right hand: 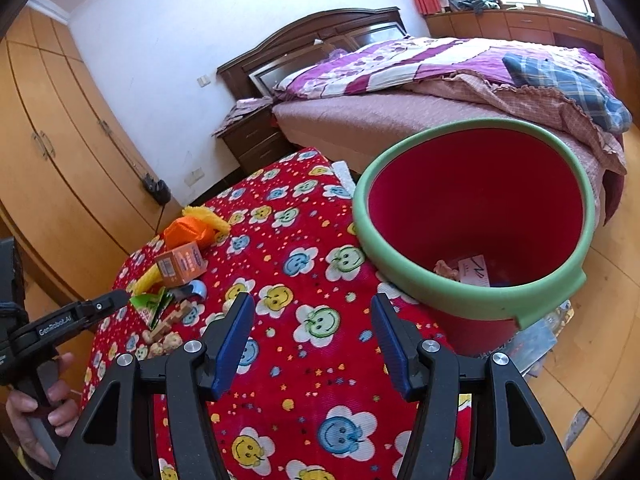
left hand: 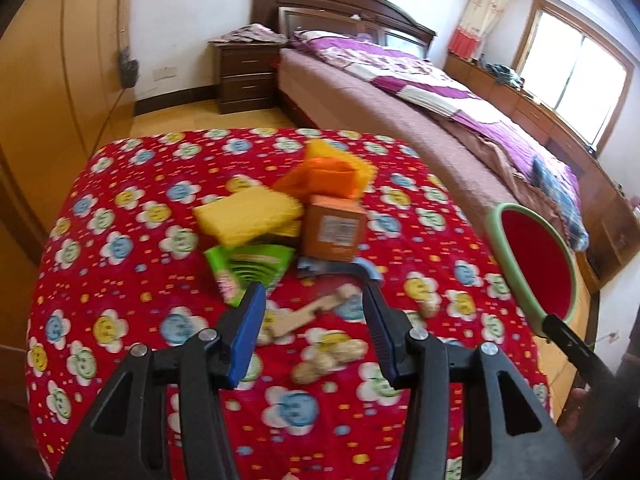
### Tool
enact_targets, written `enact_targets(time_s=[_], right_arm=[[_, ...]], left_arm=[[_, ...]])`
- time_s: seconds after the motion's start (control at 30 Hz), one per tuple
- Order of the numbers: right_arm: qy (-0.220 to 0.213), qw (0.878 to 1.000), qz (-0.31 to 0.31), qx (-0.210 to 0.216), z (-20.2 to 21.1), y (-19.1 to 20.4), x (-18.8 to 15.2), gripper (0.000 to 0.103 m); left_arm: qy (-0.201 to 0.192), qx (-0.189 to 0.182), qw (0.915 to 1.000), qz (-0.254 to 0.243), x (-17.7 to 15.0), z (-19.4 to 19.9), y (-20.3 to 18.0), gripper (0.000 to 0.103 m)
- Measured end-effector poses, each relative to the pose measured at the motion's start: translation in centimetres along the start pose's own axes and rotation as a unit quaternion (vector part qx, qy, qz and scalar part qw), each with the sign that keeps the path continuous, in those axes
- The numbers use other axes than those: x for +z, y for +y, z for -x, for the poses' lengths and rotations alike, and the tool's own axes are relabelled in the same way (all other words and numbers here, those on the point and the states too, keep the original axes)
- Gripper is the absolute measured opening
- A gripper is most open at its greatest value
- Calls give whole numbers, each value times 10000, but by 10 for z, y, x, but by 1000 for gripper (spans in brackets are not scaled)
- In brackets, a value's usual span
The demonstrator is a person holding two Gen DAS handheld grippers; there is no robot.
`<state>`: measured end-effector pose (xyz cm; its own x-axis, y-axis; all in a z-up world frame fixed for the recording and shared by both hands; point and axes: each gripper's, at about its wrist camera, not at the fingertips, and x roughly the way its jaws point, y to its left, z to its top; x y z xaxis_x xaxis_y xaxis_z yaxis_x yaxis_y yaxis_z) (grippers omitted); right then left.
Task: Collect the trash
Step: 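Move both open tools back toward the items on the bedspread, then grasp the green mosquito-coil box with the left tool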
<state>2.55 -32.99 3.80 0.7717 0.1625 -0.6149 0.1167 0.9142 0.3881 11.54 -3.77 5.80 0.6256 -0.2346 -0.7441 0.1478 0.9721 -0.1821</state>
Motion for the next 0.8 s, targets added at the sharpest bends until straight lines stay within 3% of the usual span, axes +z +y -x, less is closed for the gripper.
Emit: enact_targets(time_s=[0.17,0.37,0.8], right_arm=[[82,10000,23,-6,-5,5,-3,62],[154,9998,97,-29,-10,12,-6,62],[257,9995,154,-63,-17,16,-8,62]], left_arm=[[165,321,9993,4,-2,-9,24,62],[360,525,9980,28,-5,-26,42,67],[679,479,9965,-99,0,-67,39,73]])
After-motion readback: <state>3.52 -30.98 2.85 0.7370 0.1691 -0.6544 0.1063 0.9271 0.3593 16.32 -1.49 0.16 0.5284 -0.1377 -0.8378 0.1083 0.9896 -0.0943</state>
